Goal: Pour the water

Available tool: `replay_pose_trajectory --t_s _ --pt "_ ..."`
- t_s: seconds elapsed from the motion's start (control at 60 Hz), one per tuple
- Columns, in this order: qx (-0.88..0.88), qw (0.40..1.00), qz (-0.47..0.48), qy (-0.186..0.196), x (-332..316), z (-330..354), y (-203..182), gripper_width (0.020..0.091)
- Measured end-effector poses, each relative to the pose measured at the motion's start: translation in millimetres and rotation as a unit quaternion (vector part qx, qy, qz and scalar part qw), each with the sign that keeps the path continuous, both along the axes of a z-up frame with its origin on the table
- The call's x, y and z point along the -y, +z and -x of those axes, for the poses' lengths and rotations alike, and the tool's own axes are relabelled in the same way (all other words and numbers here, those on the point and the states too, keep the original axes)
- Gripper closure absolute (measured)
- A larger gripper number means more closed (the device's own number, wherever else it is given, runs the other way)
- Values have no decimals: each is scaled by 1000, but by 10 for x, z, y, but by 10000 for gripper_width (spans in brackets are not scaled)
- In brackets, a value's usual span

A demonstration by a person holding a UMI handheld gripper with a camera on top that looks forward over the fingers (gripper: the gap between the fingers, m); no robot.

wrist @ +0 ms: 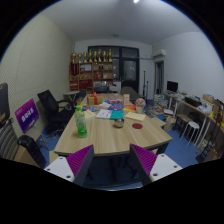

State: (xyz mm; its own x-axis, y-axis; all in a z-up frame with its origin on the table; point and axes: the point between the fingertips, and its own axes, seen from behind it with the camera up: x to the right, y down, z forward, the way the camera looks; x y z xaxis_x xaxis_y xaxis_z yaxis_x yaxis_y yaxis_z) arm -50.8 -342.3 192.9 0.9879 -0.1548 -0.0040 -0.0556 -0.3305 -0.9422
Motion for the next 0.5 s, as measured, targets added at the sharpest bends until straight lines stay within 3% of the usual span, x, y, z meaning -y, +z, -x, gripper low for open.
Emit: replay_pose_trajectory --t_s 0.133,0.267,0.5 --pt "-4 1000 1 5 -212 28 -139 290" --pt "-18 999 -4 37 -526 183 -261 290" --pt "-31 994 -26 102 -1806 925 -653 292"
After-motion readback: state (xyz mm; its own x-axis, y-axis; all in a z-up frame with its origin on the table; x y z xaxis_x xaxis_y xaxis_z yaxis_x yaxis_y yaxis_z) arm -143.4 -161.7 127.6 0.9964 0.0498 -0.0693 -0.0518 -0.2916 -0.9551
